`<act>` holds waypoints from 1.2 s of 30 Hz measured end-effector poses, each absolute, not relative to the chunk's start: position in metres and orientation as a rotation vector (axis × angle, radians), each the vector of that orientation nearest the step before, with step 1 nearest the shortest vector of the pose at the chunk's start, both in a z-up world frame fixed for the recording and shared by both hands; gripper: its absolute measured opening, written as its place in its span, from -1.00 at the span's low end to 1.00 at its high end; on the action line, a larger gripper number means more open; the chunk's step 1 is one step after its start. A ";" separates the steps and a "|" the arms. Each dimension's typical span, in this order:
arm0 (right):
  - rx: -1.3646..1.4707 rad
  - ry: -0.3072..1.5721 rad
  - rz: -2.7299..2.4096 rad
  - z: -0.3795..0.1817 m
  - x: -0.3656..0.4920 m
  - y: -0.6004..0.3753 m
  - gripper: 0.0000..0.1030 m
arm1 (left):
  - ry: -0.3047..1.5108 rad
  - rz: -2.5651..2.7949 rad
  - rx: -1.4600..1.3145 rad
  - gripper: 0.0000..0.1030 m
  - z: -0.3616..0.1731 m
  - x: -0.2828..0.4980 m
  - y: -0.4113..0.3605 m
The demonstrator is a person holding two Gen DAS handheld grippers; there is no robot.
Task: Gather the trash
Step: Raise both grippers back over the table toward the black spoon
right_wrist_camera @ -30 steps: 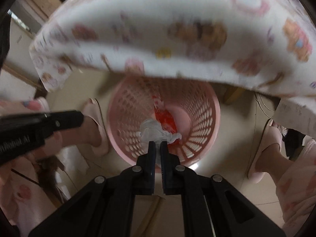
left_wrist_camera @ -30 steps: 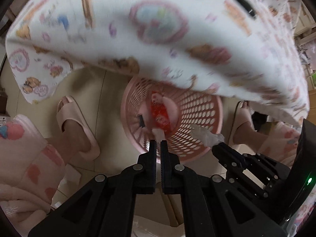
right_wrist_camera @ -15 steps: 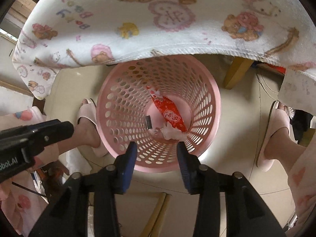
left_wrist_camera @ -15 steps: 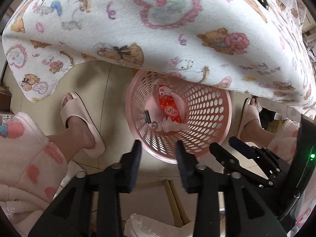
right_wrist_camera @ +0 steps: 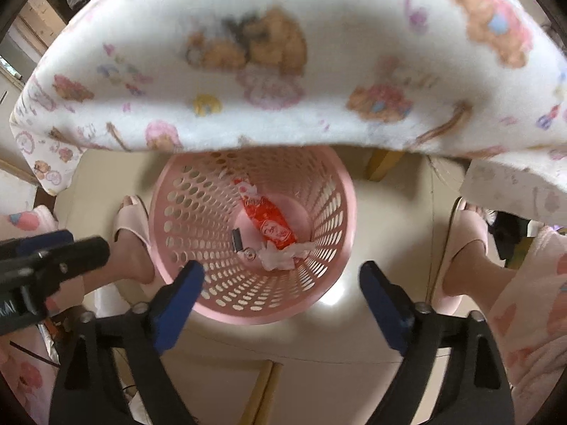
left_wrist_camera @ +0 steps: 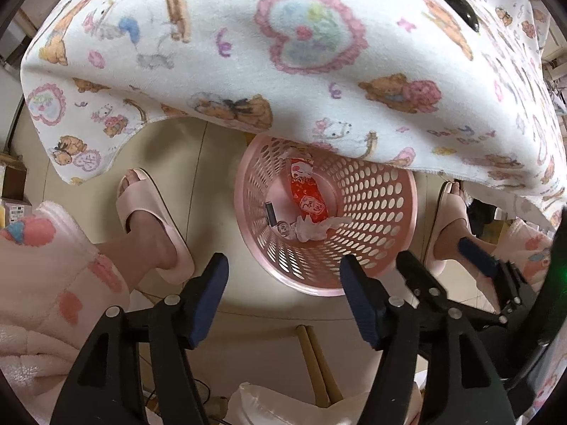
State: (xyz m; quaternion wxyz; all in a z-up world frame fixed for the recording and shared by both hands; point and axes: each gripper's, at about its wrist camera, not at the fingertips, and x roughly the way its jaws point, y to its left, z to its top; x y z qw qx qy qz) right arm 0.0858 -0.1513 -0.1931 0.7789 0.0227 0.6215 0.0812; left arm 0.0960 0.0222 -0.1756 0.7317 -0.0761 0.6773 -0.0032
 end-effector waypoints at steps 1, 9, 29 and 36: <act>0.052 1.329 0.168 -0.188 0.085 -0.154 0.81 | 1.484 -0.008 -0.169 0.24 -0.174 0.096 0.022; 0.085 1.087 0.144 -0.120 0.077 -0.168 0.82 | 1.342 0.020 -0.103 0.24 -0.140 0.091 0.026; 0.217 0.669 0.088 -0.021 0.050 -0.214 -0.09 | 0.836 0.022 -0.157 0.47 -0.049 0.074 0.039; 0.184 0.760 0.178 -0.029 0.056 -0.203 -0.42 | 0.840 0.064 -0.155 0.48 -0.050 0.079 0.039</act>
